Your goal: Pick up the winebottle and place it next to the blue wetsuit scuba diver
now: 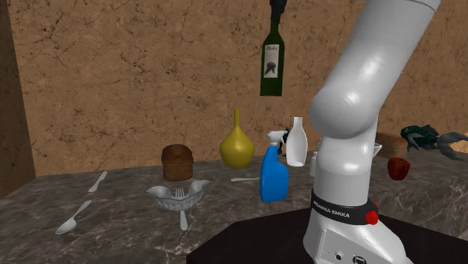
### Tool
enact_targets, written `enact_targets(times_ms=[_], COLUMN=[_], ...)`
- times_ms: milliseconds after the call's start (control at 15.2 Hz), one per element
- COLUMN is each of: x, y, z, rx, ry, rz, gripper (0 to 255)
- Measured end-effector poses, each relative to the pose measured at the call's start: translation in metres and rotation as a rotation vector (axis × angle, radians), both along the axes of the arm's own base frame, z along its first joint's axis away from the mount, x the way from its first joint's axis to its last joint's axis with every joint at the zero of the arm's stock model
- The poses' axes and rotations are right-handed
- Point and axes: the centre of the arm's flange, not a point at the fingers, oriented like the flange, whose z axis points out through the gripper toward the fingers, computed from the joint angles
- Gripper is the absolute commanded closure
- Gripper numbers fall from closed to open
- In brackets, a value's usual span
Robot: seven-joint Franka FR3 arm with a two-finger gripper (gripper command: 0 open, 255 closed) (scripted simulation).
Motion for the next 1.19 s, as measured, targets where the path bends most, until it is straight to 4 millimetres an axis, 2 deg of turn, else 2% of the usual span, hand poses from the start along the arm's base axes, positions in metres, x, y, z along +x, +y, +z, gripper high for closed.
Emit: enact_targets(times_ms=[726,924,1188], x=[0.041,0.049,0.049], y=[-0.132,-0.147,-0.150], z=[-0.037,-0.047,-0.068], rx=[0.001,0.000,-0.001], ry=[0.000,-0.001,-0.001], rz=[-0.005,0.000,0.001], gripper=[255,255,255])
